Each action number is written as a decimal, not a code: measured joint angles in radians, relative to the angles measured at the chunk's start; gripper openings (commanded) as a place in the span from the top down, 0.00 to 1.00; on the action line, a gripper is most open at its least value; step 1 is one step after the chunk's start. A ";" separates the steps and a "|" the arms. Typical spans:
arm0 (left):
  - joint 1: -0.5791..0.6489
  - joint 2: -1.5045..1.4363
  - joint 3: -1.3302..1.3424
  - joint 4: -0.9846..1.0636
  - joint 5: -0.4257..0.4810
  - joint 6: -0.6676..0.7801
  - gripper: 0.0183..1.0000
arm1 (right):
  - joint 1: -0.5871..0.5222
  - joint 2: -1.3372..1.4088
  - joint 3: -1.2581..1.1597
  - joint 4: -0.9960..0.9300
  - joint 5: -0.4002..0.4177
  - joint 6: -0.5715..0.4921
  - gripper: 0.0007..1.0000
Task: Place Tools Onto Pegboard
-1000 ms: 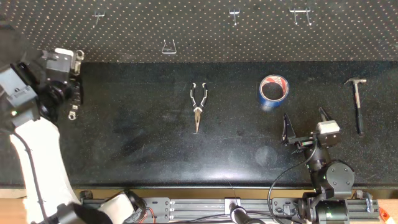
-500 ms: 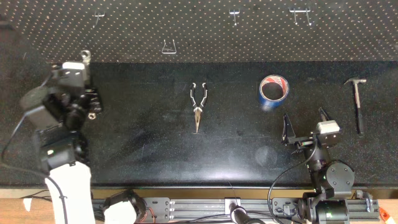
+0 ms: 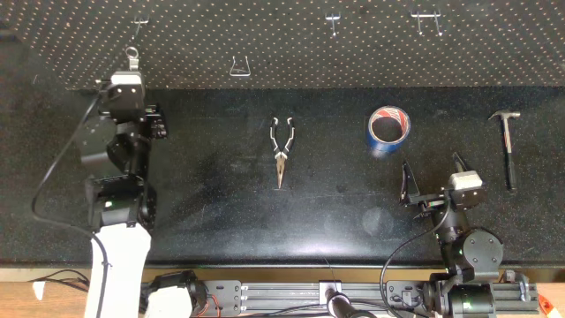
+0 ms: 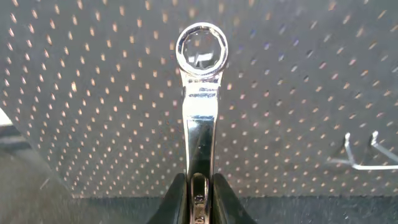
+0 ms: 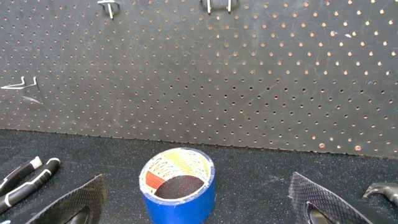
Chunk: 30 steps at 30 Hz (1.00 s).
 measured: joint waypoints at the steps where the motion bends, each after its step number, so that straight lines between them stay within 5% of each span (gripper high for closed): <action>1: 0.000 0.020 -0.008 0.013 -0.016 0.000 0.99 | 0.000 0.000 0.000 0.000 0.000 0.000 0.04; 30: 0.020 0.222 0.063 0.142 -0.013 -0.051 0.99 | 0.000 0.000 0.000 0.000 0.000 0.000 0.04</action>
